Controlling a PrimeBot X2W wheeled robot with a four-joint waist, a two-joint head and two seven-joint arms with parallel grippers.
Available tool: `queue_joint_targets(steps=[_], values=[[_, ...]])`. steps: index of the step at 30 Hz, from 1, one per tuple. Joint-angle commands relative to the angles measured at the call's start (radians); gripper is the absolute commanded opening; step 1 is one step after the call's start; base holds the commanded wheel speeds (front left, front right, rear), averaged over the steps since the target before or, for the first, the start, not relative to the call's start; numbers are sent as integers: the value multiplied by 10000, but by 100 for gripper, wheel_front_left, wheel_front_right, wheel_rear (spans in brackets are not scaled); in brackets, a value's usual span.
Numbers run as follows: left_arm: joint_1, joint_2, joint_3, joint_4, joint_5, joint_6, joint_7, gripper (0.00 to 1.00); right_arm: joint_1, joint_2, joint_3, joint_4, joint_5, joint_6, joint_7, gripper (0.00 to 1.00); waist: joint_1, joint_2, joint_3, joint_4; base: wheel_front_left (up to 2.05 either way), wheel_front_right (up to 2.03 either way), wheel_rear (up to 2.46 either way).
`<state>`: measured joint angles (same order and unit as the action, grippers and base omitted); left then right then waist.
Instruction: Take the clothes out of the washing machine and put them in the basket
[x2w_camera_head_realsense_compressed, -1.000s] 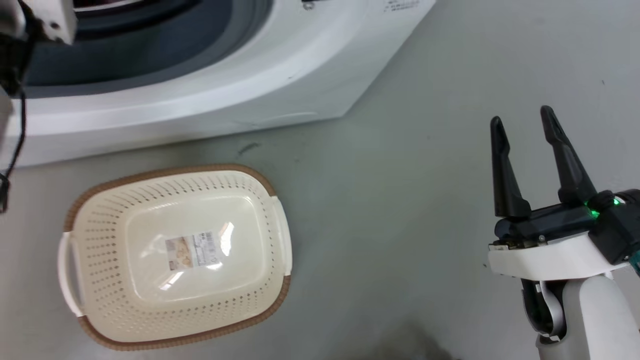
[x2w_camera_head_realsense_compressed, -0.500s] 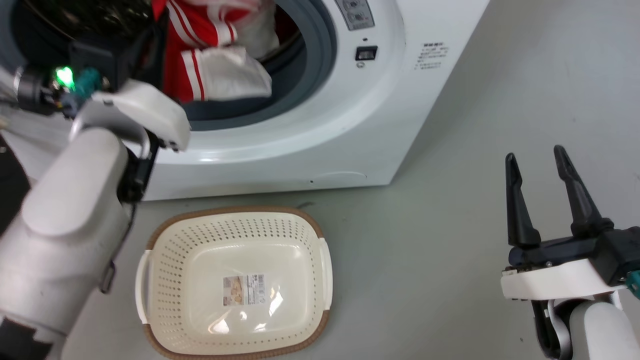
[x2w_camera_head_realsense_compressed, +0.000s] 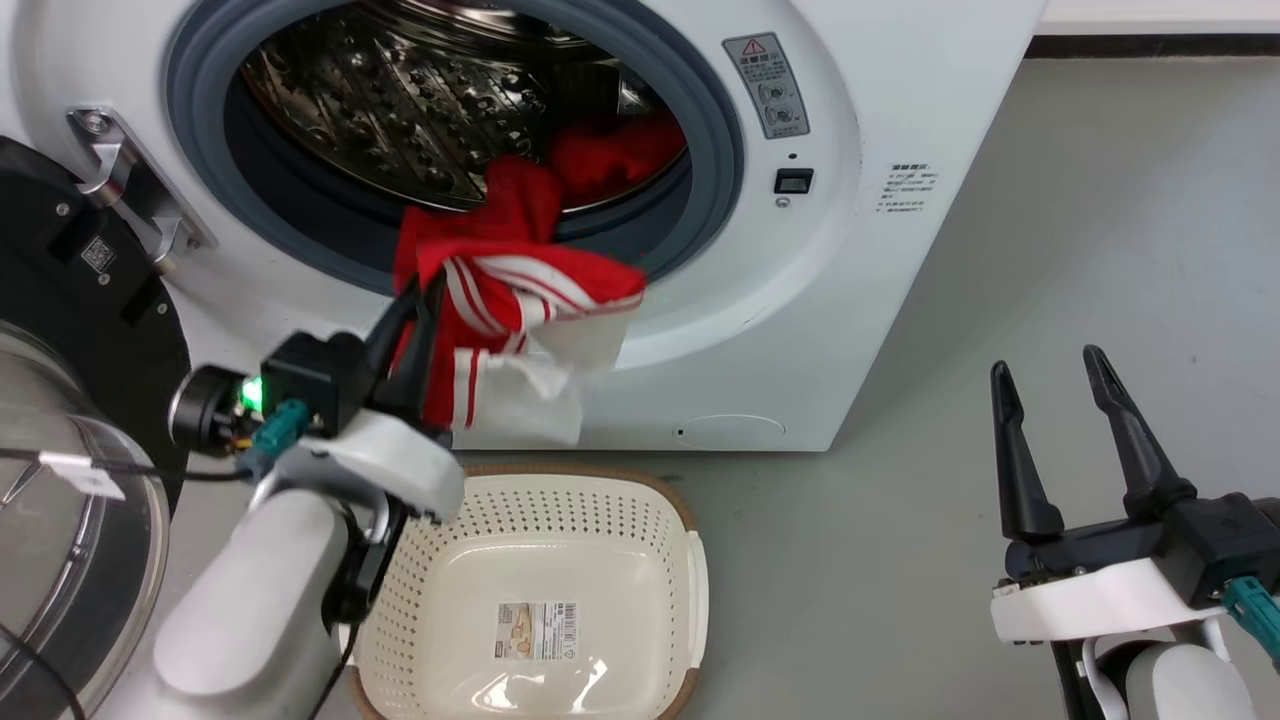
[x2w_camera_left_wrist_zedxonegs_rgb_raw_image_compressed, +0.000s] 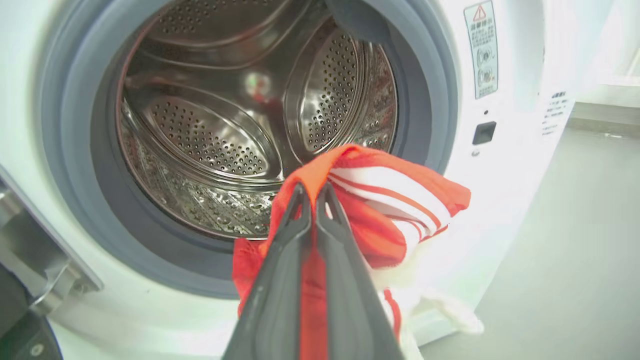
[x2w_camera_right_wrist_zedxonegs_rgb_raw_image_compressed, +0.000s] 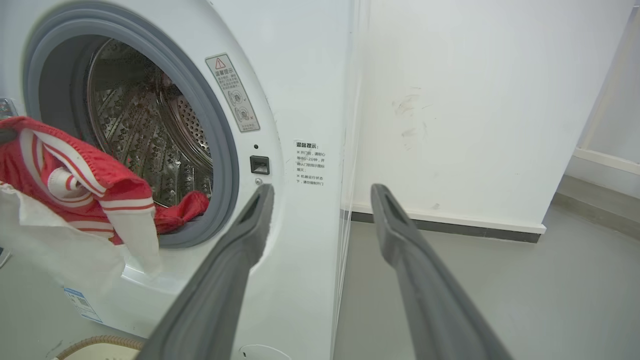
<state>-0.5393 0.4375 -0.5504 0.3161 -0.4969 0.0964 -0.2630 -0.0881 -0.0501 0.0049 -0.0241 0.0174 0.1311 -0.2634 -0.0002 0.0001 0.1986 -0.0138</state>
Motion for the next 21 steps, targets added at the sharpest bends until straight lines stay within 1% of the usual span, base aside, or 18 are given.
queue_joint_targets(steps=[1, 5, 10, 16, 18, 21], values=[[240, -55, 31, -14, -11, -102, -25, 0, 76, -3, 12, -51, -34, -7, -21, 100, 2, -1, 115, 2, 0, 0, 0], [725, -28, -156, 460, 2, -526, -13, 0, 2, -2, 39, -97, -77, -7, -21, 100, 2, -1, 543, -33, 0, 0, 0], [624, -82, -671, 1744, 147, -1013, 275, 0, -233, -3, 33, -136, -161, -7, -21, 100, 2, -1, 1285, -188, 0, 0, 0], [315, -552, -1081, 3387, -145, -1694, 656, 0, -542, -2, 29, -245, -119, -7, -21, 100, 2, -1, 2242, -483, 0, 0, 0], [257, -735, -1396, 3945, -136, -1911, 1010, 0, -628, -3, 47, -283, -134, -7, -21, 100, 2, -1, 2526, -582, 0, 0, 0], [168, -1105, -1625, 4710, -610, -2150, 1539, 0, -770, -5, 4, -331, -122, -7, -21, 100, 2, -1, 2884, -698, 0, 0, 0]])
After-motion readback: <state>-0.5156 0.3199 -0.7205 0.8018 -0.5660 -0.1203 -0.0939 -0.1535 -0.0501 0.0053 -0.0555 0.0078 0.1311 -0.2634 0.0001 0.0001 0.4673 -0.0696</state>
